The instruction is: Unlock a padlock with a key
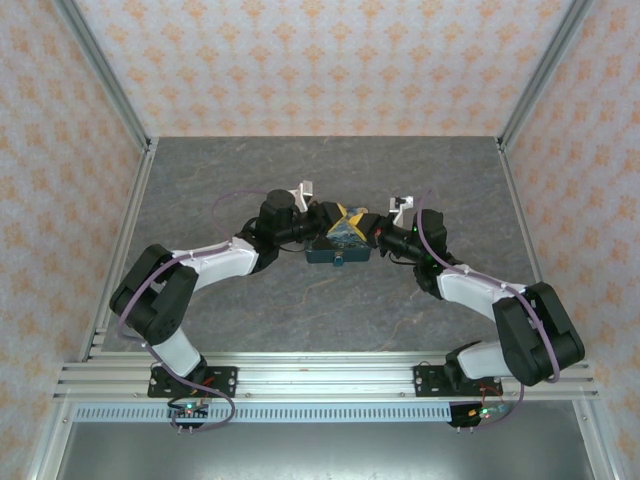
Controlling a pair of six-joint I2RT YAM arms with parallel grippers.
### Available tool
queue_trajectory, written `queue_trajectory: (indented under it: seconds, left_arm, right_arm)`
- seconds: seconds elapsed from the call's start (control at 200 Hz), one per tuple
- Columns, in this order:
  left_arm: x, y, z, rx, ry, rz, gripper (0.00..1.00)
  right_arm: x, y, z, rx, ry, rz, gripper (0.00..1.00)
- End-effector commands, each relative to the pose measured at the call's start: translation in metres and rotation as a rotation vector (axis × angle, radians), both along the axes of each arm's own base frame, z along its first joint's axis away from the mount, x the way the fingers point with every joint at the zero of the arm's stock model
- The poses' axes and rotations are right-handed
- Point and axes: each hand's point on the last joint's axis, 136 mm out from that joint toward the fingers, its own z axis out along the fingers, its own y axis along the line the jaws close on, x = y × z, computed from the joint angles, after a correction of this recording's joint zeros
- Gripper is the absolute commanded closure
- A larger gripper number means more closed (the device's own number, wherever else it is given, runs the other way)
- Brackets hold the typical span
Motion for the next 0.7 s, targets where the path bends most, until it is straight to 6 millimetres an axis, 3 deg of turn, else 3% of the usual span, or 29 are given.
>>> queue_trajectory:
  seconds: [0.0, 0.325, 0.48, 0.696]
  left_arm:
    - [0.0, -0.013, 0.015, -0.019, -0.05, -0.036, 0.79]
    - [0.0, -0.021, 0.018, -0.028, -0.056, -0.046, 0.9]
    - [-0.001, -0.024, 0.018, -0.029, -0.057, -0.052, 1.0]
    - [-0.003, -0.025, 0.017, -0.034, -0.055, -0.047, 1.0]
  right_arm:
    - [0.004, 0.001, 0.018, 0.015, -0.06, 0.007, 1.0]
    - [0.004, 0.002, 0.015, 0.015, -0.054, 0.007, 1.0]
    - [0.005, 0.001, 0.015, 0.015, -0.053, 0.001, 1.0]
    - [0.009, 0.002, 0.018, 0.029, -0.059, -0.006, 1.0]
